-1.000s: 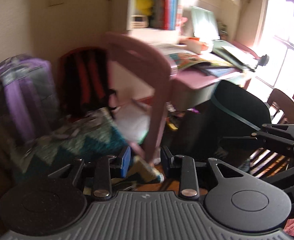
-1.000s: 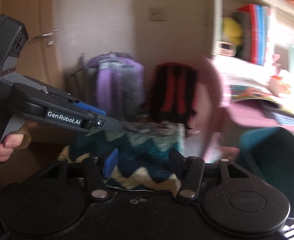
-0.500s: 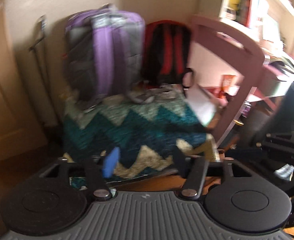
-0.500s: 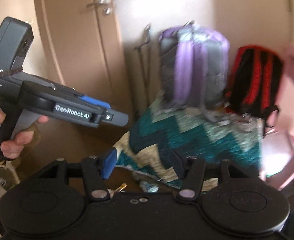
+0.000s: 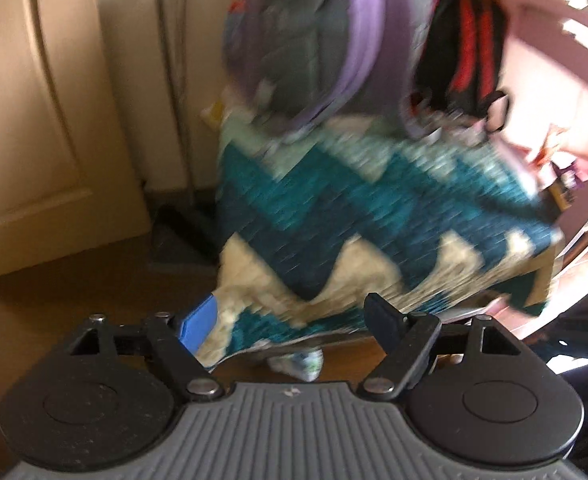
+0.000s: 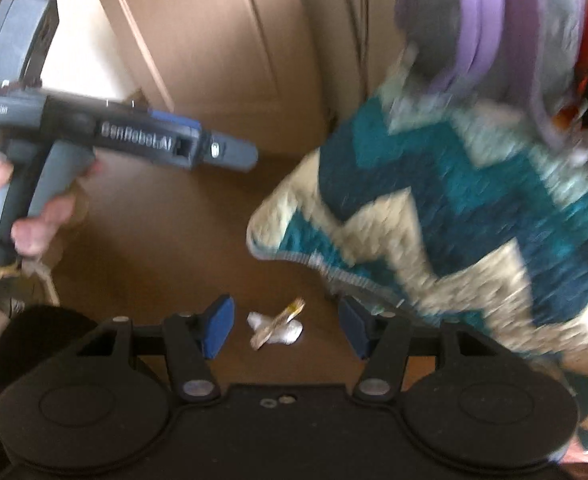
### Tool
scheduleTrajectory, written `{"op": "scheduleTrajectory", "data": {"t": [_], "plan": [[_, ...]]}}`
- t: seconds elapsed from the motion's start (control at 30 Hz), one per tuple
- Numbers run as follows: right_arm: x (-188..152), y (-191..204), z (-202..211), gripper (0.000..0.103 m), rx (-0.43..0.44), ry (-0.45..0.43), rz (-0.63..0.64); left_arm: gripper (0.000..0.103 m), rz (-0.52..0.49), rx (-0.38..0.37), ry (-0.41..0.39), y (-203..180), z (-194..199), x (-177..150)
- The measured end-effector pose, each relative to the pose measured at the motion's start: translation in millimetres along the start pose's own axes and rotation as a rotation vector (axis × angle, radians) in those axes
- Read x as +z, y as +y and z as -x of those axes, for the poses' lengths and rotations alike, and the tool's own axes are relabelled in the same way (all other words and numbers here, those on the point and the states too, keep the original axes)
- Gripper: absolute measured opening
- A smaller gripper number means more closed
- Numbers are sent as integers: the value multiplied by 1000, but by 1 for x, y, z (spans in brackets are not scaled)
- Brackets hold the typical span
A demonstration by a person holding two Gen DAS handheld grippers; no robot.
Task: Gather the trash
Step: 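Move both tools back down toward the trash on the floor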
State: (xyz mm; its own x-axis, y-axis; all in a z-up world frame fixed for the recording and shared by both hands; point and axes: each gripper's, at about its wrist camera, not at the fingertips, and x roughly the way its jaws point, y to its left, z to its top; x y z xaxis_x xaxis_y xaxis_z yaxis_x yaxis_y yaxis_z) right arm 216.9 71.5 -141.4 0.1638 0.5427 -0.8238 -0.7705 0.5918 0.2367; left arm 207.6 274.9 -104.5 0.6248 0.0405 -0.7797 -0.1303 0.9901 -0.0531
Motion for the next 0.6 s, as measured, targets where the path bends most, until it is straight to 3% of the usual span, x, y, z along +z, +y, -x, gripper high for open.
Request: {"op": "scheduleTrajectory", "data": {"t": [0.1,0.3,0.6], "plan": [[-13,-4,-49,58,7,95,4,81,25,39,69,29,-42,-23],[-44,-9,-138,58,22,245,65,82,92,21,182,75,-123,-71],[-107,-22,-245,58,45,468,124,82,111,7,341,87,-228,-143]]}}
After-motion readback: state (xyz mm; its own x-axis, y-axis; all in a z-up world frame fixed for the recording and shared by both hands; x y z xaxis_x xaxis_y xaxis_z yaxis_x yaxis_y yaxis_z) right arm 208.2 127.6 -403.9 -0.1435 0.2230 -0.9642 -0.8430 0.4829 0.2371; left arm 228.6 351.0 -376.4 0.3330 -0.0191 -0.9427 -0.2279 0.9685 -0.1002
